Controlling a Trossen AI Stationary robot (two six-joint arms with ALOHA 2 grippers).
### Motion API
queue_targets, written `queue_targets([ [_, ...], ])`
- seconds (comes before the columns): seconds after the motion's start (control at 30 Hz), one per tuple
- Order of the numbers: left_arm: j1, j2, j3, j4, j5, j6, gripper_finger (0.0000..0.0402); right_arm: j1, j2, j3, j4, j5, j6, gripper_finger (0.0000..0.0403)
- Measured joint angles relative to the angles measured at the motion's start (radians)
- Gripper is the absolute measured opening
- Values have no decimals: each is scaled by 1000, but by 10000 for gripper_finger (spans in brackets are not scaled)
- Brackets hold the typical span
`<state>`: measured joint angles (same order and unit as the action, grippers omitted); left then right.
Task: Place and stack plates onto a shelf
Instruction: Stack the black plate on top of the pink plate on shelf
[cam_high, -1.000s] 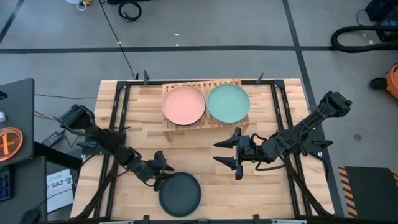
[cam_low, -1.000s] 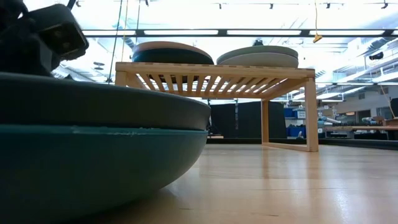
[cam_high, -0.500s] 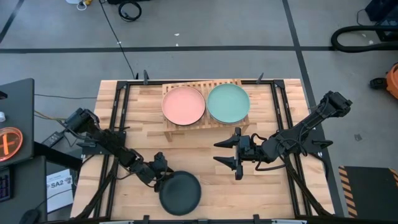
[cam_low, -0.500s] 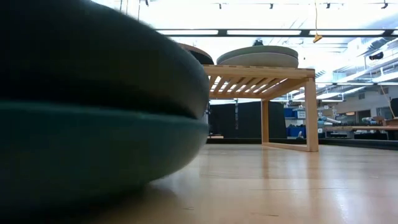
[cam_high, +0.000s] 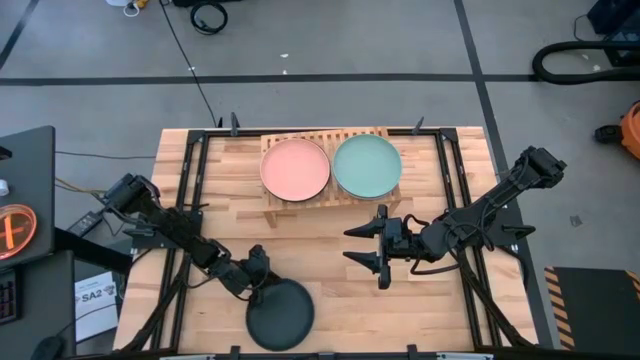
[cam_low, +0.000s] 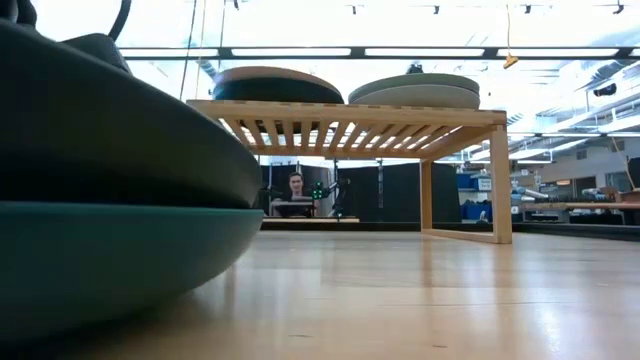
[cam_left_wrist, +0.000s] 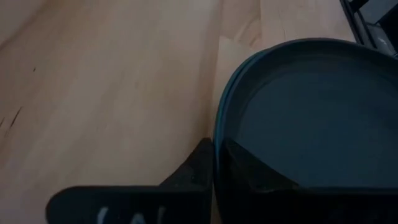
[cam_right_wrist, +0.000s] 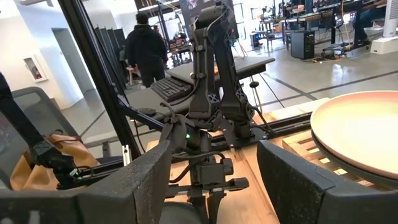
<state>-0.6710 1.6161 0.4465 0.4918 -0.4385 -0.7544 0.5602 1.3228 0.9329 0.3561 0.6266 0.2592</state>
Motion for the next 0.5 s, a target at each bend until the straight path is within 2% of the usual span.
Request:
queue_targets([
  [0.5,17,0,-1,86,-18,22,26,0,0,0,0,0,2,244],
])
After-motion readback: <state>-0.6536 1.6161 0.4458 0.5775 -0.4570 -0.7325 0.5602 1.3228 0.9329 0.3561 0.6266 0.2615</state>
